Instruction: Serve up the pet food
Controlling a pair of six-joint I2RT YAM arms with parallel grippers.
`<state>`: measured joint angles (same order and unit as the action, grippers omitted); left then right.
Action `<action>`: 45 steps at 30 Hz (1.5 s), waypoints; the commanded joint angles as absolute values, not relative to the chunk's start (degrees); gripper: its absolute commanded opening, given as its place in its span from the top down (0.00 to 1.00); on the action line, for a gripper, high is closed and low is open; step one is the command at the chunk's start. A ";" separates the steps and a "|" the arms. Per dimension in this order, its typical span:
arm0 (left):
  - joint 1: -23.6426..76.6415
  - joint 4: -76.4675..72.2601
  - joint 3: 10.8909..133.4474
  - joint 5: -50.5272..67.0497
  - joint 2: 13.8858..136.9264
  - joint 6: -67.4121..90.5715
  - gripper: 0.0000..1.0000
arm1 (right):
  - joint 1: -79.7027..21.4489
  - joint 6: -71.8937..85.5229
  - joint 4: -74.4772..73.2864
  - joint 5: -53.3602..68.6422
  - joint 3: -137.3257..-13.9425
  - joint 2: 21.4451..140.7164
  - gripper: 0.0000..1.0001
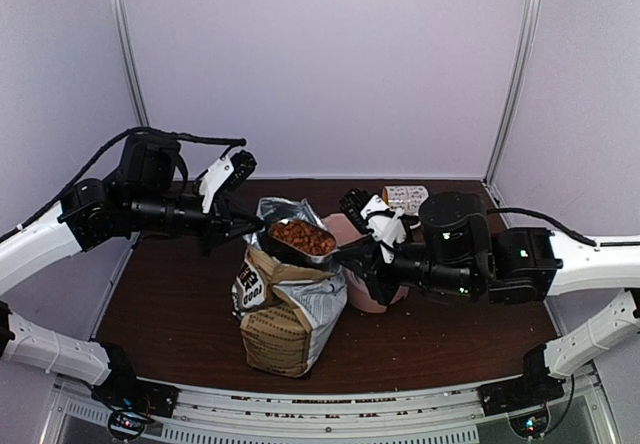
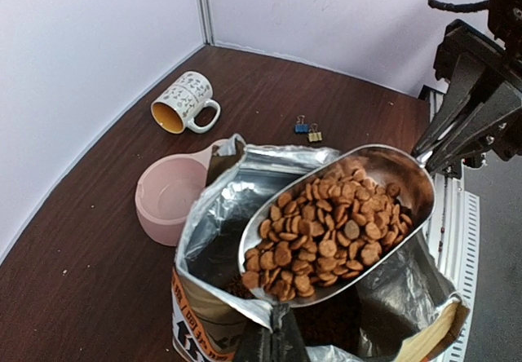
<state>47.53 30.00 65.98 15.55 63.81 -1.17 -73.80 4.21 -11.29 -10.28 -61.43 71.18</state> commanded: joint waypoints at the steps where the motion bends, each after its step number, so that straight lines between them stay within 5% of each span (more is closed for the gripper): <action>1: 45.81 24.52 66.06 11.29 61.95 -0.91 1.00 | -74.00 3.75 -7.11 -10.45 -60.35 67.29 1.00; 13: 44.66 23.78 65.80 11.97 62.01 0.00 1.00 | -75.43 1.26 1.64 -11.00 -55.56 65.30 1.00; 37: 42.90 24.96 66.75 8.00 63.68 2.11 1.00 | -75.12 3.95 -16.66 -25.32 -67.67 62.15 1.00; 45: 42.78 24.81 66.38 7.24 62.82 1.97 1.00 | -69.75 6.83 -19.87 -26.42 -62.28 58.85 1.00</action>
